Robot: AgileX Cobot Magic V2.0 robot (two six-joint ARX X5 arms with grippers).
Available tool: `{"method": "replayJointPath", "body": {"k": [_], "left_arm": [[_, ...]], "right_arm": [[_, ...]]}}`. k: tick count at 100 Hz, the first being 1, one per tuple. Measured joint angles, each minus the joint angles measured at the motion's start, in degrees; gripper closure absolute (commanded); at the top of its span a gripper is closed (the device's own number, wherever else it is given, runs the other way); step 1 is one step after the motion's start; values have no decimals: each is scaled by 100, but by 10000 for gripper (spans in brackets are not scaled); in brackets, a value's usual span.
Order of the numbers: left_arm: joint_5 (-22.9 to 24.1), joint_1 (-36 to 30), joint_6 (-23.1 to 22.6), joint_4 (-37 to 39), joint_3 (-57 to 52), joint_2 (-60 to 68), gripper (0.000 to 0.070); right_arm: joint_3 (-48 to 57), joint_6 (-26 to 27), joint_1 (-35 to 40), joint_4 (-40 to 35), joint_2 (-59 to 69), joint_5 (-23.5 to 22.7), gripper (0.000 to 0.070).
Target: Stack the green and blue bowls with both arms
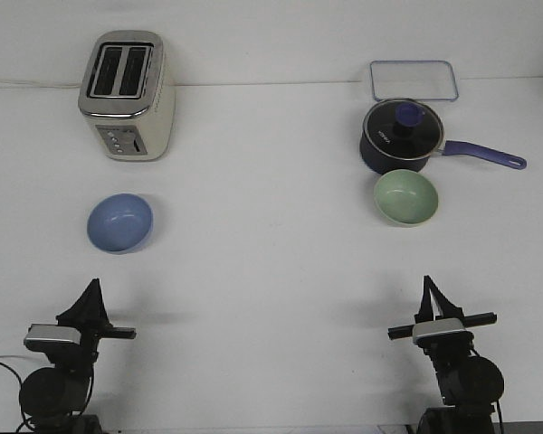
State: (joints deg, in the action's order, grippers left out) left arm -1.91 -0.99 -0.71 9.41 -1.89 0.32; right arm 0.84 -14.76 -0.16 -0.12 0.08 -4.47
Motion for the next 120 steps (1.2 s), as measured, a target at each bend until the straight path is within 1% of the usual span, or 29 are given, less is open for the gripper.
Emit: {"method": "replayJointPath", "body": {"k": [82, 89, 102, 120], "left_arm": [[2, 0, 0, -2, 0, -2, 686], [0, 0, 0, 0, 0, 0, 686], [0, 0, 0, 0, 0, -2, 686], [0, 0, 0, 0, 0, 0, 686]], "right_arm": [[0, 7, 0, 0, 0, -2, 700], [0, 151, 0, 2, 0, -9, 700], [0, 616, 0, 31, 0, -4, 700], [0, 975, 0, 111, 0, -4, 700]]}}
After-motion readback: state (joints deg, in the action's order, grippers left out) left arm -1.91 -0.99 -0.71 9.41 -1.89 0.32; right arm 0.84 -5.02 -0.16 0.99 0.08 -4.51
